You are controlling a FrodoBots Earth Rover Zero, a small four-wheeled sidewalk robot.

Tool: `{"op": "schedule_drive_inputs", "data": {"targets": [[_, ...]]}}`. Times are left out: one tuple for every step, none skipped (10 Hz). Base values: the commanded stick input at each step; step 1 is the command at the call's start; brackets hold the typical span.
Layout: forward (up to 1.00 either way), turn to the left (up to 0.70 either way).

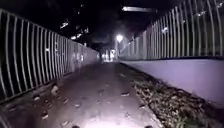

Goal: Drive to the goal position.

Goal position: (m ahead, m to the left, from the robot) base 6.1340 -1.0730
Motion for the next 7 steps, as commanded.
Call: {"op": "schedule_drive_inputs", "data": {"targets": [[0.5,0.0],[0.5,0.0],[0.5,0.0],[0.5,0.0],[0.5,0.0],[0.5,0.0],[0.5,0.0]]}}
